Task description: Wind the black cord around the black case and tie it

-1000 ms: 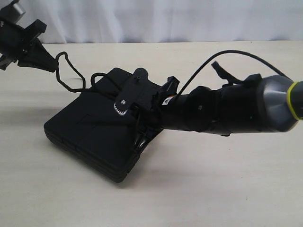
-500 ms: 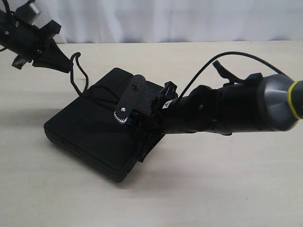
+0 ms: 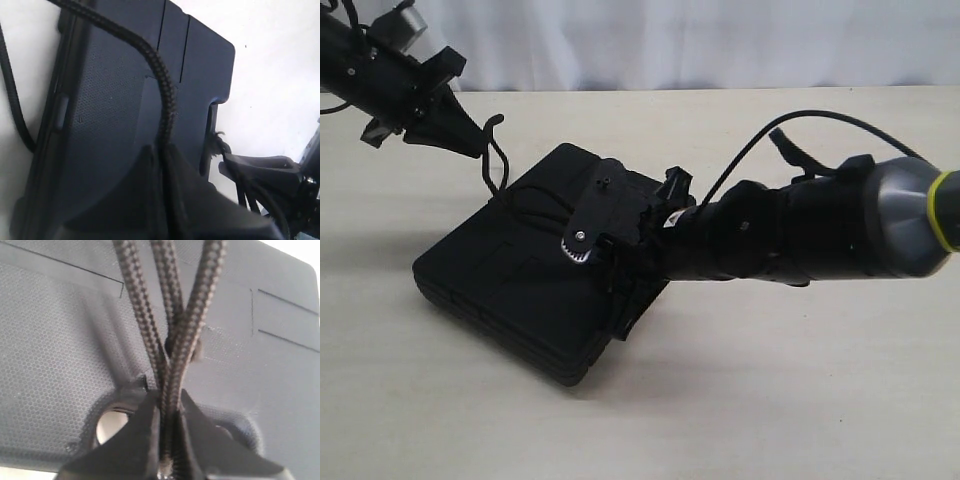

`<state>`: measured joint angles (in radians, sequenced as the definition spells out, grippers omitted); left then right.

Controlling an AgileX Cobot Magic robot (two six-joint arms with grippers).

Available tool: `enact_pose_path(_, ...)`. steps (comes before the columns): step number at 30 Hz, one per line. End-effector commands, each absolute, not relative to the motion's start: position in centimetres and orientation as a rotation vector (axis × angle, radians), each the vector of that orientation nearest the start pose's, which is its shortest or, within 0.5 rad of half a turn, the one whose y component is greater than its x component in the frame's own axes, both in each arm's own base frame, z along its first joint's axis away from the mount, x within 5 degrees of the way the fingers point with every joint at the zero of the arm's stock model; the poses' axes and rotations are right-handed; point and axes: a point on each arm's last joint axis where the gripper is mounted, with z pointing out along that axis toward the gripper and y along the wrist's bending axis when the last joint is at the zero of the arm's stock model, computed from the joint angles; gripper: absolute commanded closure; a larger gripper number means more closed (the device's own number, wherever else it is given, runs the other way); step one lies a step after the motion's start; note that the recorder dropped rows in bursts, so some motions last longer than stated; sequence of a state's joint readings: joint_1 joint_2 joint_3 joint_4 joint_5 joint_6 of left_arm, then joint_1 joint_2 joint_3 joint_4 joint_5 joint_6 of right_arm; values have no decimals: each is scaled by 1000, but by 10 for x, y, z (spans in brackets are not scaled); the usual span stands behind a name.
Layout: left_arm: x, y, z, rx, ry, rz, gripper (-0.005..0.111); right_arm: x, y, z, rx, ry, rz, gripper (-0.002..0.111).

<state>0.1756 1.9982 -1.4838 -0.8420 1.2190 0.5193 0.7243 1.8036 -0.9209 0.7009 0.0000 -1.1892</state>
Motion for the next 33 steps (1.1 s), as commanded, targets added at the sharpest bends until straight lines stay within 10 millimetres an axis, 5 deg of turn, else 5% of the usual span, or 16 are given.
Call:
enact_pose_path(1,401,4,218,14,2723,-1106,107,271,235,163,-1347,1910,73,104)
enact_pose_path(11,399,-41,219,159,2739,-1149,107,272,235,157,-1353,1912,58,104)
enact_pose_path(16,399,-44,219,170,2740,-1153,107,275,236,147,-1352,1933,44,103)
enact_pose_path(26,399,-44,219,170,2740,-1153,107,275,235,149,-1216,2022,103,45)
enact_pose_path(33,399,-44,219,171,2741,-1151,107,247,232,204,-1293,1960,303,45)
